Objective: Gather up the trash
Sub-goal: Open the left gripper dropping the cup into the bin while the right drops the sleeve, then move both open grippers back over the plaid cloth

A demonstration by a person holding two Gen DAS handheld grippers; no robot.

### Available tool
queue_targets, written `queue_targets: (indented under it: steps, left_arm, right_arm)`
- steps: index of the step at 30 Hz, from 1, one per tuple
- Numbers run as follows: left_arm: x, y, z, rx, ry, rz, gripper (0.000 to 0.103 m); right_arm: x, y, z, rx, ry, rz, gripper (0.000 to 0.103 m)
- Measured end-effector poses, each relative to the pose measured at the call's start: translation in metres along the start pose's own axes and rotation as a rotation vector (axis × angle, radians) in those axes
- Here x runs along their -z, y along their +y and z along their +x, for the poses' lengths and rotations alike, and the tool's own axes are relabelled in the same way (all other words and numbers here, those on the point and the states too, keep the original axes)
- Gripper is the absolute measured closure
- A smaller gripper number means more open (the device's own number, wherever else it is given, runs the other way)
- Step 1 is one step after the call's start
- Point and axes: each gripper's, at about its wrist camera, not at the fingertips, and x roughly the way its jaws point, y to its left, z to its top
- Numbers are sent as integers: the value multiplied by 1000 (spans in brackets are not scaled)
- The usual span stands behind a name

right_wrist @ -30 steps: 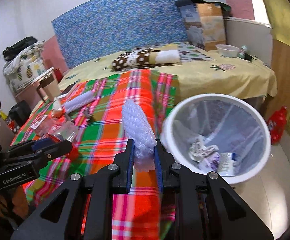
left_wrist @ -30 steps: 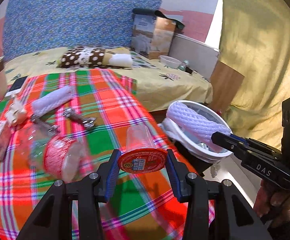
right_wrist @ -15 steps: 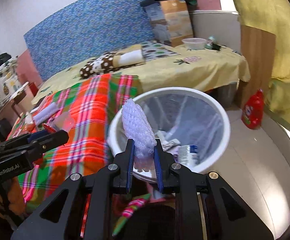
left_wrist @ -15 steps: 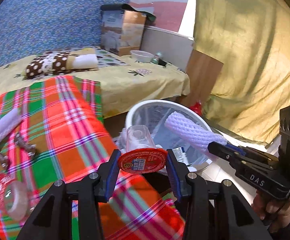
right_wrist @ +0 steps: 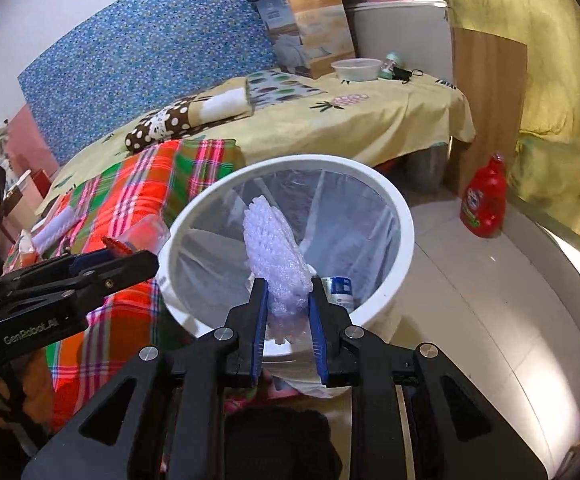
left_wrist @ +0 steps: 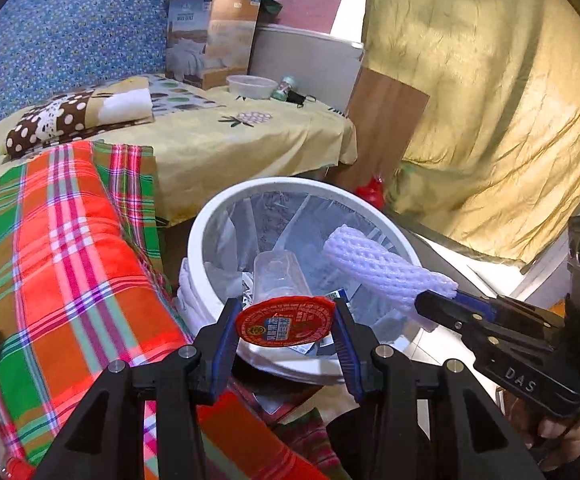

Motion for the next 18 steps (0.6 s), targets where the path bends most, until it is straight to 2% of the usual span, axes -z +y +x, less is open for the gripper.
queue_targets:
  steps: [4,10,14,18]
  left_arm:
    - [-3,-2,12,1,13,8,58]
    - [-7,2,23,-15,24,-6,57]
    - [-6,6,20,-15,15,-19,47]
    - [-6,7,14,-16,-6,-21,47]
  right_arm:
    - [1,-3,1,9,1,7,78]
    - [0,-9,2,23,-10,19,67]
    - [0,-11,1,26,-17,30,64]
    - [0,-9,-2,19,-26,21,64]
